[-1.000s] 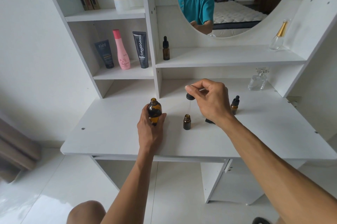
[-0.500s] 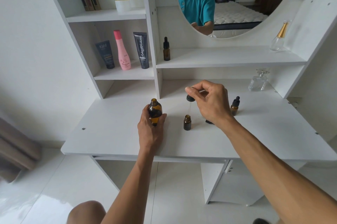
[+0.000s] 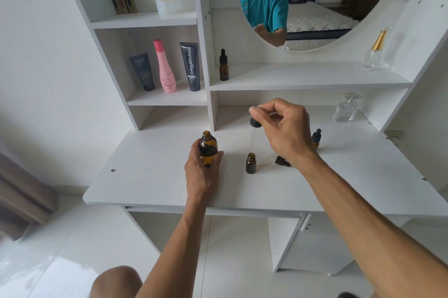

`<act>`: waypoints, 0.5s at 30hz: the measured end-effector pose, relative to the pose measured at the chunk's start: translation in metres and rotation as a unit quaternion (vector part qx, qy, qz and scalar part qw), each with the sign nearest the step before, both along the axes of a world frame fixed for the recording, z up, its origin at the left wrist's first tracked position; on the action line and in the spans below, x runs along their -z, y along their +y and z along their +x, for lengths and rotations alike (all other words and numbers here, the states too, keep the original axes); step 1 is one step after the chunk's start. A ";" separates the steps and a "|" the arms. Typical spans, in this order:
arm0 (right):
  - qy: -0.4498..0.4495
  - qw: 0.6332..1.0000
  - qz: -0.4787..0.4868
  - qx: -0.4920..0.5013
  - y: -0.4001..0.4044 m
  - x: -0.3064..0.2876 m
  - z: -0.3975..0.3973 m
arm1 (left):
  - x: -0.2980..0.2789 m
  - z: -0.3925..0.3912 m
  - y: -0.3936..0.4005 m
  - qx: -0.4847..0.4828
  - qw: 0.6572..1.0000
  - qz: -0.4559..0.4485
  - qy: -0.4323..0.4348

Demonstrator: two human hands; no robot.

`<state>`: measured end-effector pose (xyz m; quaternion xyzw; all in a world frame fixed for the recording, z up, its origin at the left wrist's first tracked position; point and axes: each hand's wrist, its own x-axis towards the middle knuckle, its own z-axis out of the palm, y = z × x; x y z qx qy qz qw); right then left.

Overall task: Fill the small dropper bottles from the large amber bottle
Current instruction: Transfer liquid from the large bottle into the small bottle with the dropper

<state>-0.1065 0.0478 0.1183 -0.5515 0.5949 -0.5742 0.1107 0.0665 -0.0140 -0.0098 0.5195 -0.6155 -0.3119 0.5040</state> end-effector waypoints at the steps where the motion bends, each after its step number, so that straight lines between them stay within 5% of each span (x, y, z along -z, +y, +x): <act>1: -0.003 1.000 -0.011 -0.001 -0.001 -0.004 0.001 | -0.001 0.000 0.000 0.001 1.000 0.000 0.001; 15: -0.038 0.996 -0.060 -0.056 -0.048 -0.037 0.061 | 0.003 0.001 -0.003 0.013 1.000 -0.007 0.017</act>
